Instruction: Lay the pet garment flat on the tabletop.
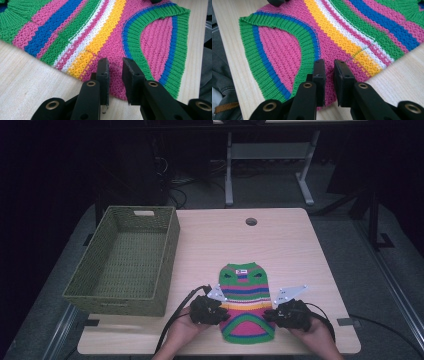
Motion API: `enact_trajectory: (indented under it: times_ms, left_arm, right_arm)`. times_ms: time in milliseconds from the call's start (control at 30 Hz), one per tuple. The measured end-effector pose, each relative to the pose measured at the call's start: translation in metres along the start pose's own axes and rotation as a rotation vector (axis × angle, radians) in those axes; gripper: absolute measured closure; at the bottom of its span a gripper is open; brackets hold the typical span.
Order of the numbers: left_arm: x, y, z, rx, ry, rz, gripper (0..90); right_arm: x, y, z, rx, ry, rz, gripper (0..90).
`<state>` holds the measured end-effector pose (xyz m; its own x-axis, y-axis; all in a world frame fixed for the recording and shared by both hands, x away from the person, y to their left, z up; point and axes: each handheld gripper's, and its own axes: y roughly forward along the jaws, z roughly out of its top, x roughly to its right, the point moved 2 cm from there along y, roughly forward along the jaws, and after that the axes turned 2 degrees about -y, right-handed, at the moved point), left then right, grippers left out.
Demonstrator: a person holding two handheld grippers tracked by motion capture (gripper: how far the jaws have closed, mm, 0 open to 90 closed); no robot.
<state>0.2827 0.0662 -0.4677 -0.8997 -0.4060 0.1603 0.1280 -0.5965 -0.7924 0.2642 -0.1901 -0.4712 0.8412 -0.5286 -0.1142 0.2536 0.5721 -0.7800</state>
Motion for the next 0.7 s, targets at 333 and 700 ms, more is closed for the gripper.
enact_trajectory:
  times_ms: [333, 700]
  left_arm:
    - [-0.001, 0.0034, 0.001, 0.01, -0.02, 0.011, 75.9]
    - [-0.005, 0.0051, 0.0032, 0.011, -0.002, 0.046, 76.3]
  right_arm:
    - [0.0015, 0.0013, -0.001, 0.006, 0.001, -0.001, 79.2]
    - [0.0037, 0.0023, 0.0003, 0.007, 0.016, -0.017, 78.6]
